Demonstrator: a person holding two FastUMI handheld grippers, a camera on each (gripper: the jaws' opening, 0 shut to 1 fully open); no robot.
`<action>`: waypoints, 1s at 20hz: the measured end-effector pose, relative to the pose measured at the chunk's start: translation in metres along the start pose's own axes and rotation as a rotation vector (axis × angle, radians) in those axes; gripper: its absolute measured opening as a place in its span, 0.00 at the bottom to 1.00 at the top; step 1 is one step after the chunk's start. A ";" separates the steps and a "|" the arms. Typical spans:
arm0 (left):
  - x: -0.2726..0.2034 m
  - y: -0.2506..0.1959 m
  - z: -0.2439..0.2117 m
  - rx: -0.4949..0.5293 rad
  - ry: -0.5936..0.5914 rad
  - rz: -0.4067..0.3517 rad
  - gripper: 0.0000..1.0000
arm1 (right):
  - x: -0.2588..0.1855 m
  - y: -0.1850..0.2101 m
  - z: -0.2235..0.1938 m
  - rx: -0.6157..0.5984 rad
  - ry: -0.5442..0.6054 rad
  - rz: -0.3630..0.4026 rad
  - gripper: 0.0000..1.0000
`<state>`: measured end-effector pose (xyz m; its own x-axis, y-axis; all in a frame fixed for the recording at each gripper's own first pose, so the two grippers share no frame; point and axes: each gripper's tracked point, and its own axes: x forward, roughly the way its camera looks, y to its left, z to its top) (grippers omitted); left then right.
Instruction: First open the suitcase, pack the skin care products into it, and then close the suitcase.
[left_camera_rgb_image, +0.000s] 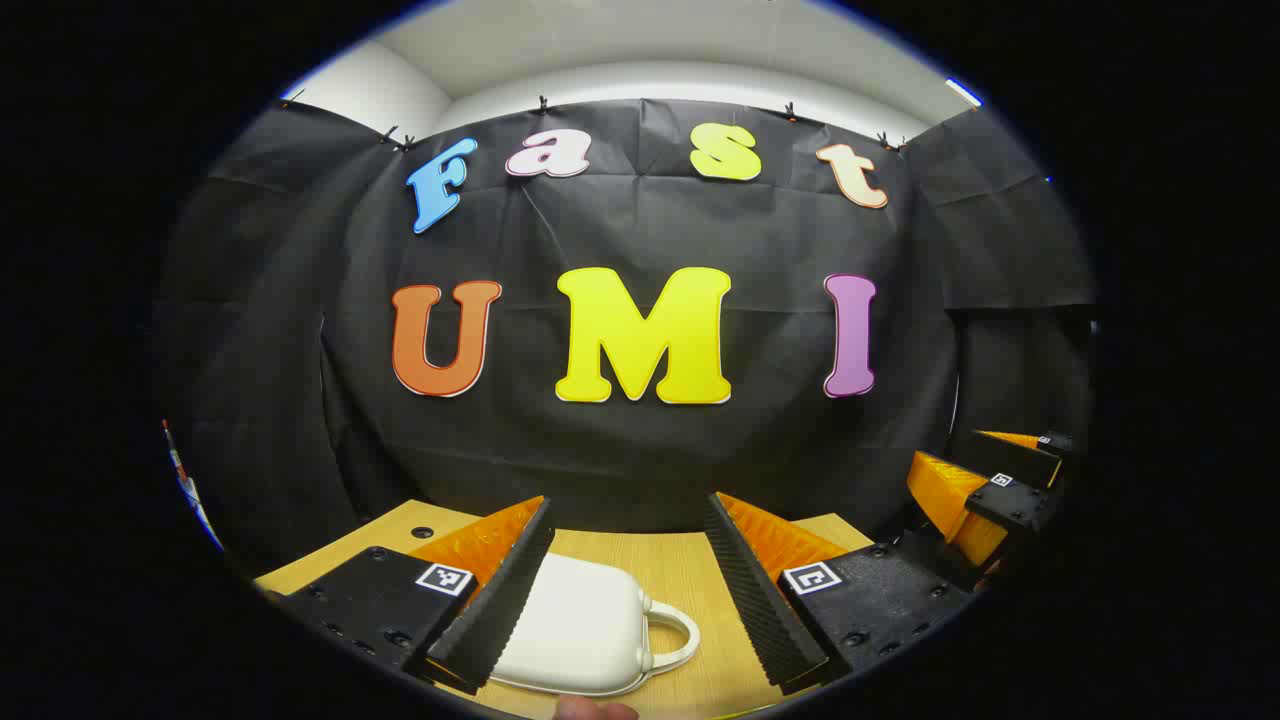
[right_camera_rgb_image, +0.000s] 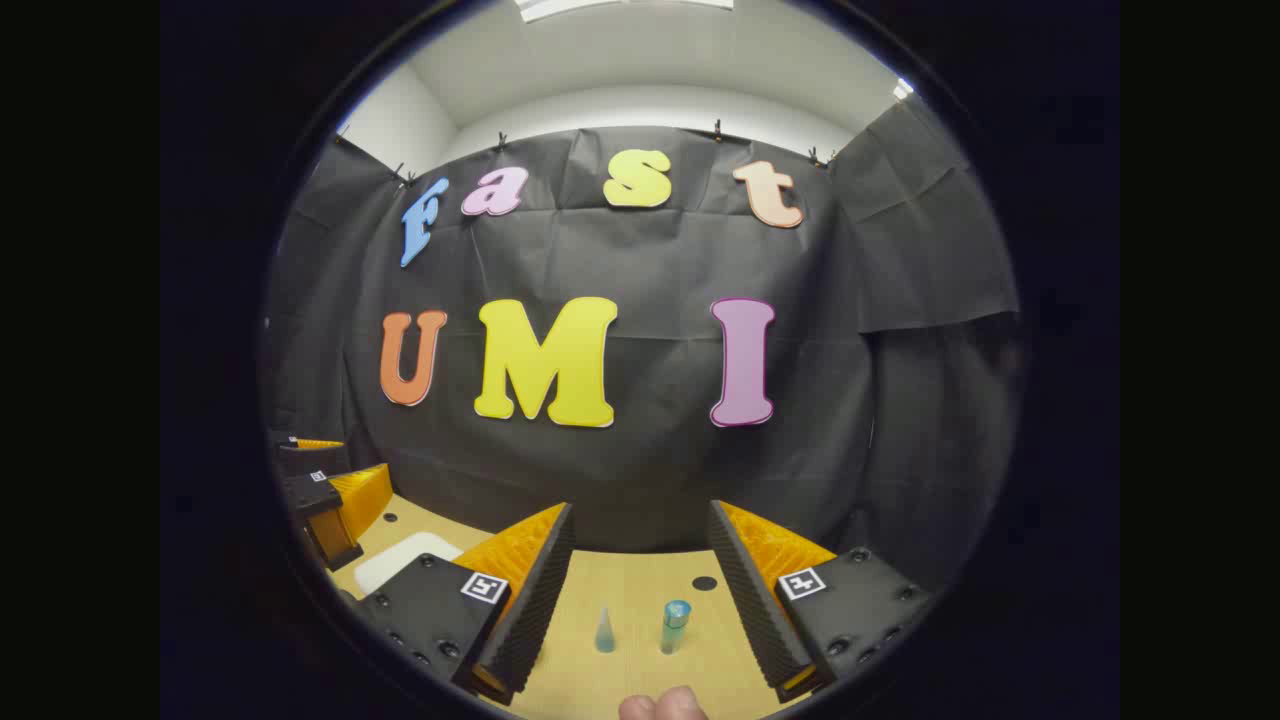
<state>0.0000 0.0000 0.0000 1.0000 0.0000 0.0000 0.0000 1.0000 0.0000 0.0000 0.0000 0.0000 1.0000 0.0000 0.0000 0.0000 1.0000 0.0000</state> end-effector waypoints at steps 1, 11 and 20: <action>0.001 -0.002 -0.001 0.000 0.003 0.001 0.96 | 0.003 -0.002 0.000 0.001 0.000 -0.002 0.79; 0.013 -0.008 -0.004 -0.001 0.013 -0.015 0.97 | 0.013 -0.006 -0.008 0.004 0.015 0.000 0.77; 0.019 -0.015 -0.029 0.019 0.081 -0.044 0.97 | 0.015 -0.024 -0.019 -0.025 0.049 0.000 0.79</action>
<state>0.0187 -0.0149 -0.0286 0.9957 -0.0434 -0.0816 0.0450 0.9988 0.0170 0.0145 -0.0242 -0.0192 0.9988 -0.0006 -0.0492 -0.0006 0.9997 -0.0251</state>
